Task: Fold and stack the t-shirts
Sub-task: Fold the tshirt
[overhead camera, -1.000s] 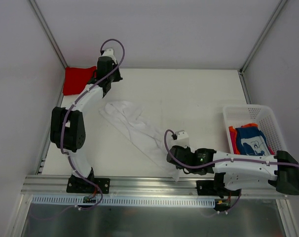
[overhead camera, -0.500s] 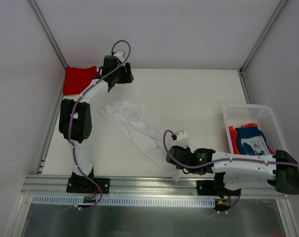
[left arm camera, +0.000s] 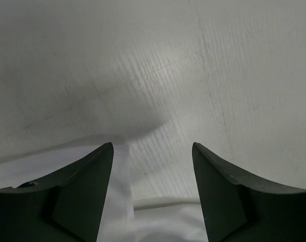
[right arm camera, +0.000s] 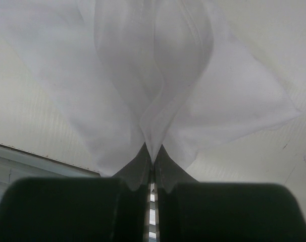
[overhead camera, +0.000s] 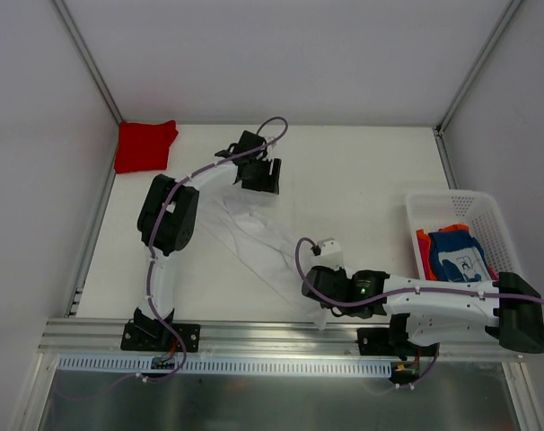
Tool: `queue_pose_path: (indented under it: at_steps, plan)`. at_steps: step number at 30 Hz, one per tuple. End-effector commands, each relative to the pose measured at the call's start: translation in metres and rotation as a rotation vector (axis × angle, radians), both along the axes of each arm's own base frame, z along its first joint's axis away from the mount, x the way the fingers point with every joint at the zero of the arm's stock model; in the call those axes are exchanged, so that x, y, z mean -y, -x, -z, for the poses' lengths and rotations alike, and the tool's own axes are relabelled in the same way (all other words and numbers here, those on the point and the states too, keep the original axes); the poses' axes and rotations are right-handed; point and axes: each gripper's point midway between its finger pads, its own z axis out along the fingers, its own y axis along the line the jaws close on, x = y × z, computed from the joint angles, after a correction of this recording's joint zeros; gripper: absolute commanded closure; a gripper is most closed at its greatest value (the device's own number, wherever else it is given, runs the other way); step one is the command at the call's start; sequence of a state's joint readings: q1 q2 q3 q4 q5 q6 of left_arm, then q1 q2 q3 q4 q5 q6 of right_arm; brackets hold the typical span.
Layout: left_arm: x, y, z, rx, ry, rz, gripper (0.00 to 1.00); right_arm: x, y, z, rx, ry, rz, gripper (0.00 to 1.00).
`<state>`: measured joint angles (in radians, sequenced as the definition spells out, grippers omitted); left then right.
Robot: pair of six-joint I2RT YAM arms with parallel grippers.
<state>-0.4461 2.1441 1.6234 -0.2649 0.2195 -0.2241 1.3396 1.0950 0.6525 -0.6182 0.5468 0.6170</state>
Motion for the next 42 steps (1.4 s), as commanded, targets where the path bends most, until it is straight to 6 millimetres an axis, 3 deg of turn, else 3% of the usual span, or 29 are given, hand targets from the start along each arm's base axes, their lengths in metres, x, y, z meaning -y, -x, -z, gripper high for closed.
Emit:
queue_pose_path:
  at_steps: [1, 12, 18, 21, 28, 32, 35, 39, 42]
  plan:
    - [-0.009, 0.013, -0.018, 0.024, -0.101, -0.024, 0.36, 0.005, -0.004, 0.0, 0.025, 0.006, 0.014, 0.99]
    - [-0.031, 0.022, 0.004, 0.034, -0.333, -0.063, 0.37, 0.011, -0.004, 0.001, 0.036, -0.011, 0.024, 1.0]
    - [-0.034, 0.013, 0.009, 0.054, -0.382, -0.081, 0.41, 0.014, -0.003, 0.001, 0.032, -0.022, 0.026, 0.99]
    - [-0.032, 0.011, 0.016, 0.047, -0.386, -0.077, 0.46, 0.014, -0.003, 0.0, 0.036, -0.032, 0.026, 0.99]
    - [-0.033, 0.015, 0.043, -0.006, -0.405, -0.08, 0.81, 0.019, -0.003, 0.001, 0.043, -0.042, 0.029, 1.0]
    - [-0.035, 0.015, 0.05, -0.011, -0.423, -0.084, 0.88, 0.021, -0.004, 0.0, 0.046, -0.05, 0.033, 0.99]
    - [-0.035, 0.014, 0.051, -0.006, -0.432, -0.087, 1.0, 0.022, -0.004, -0.001, 0.048, -0.059, 0.033, 1.0]
    - [-0.036, 0.006, 0.046, 0.02, -0.447, -0.089, 1.0, 0.022, -0.003, 0.0, 0.045, -0.057, 0.032, 0.99]
    - [-0.037, -0.004, 0.029, 0.072, -0.462, -0.084, 1.0, 0.022, -0.004, 0.001, 0.043, -0.049, 0.035, 1.0]
